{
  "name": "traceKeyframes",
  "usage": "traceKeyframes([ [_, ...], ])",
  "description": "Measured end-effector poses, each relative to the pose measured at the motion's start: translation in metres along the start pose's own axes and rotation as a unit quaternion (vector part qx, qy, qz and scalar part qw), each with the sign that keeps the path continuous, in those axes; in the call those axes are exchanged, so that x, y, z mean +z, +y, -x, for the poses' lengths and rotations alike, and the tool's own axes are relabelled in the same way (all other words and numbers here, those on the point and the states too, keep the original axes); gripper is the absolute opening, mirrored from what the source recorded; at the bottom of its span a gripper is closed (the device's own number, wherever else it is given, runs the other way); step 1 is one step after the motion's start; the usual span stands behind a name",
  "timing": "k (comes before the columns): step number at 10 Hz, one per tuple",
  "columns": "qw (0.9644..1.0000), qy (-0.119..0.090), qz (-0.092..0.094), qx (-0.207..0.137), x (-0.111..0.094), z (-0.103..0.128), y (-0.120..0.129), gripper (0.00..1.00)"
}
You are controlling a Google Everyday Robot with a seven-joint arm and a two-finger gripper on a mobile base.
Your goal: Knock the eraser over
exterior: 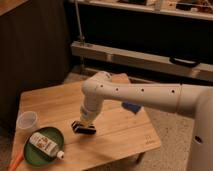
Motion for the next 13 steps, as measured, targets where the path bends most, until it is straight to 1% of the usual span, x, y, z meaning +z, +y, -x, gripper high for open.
traceKeyframes([
  [1,1.0000,0.005,0.005,0.004,-0.002,-0.003,0.004,0.06],
  [2,0.9999,0.007,0.006,0.010,-0.001,-0.003,0.010,0.06],
  [4,0.9996,0.012,0.004,0.024,-0.002,0.004,0.018,0.06],
  [13,0.9997,0.012,0.003,0.023,-0.001,0.004,0.017,0.06],
])
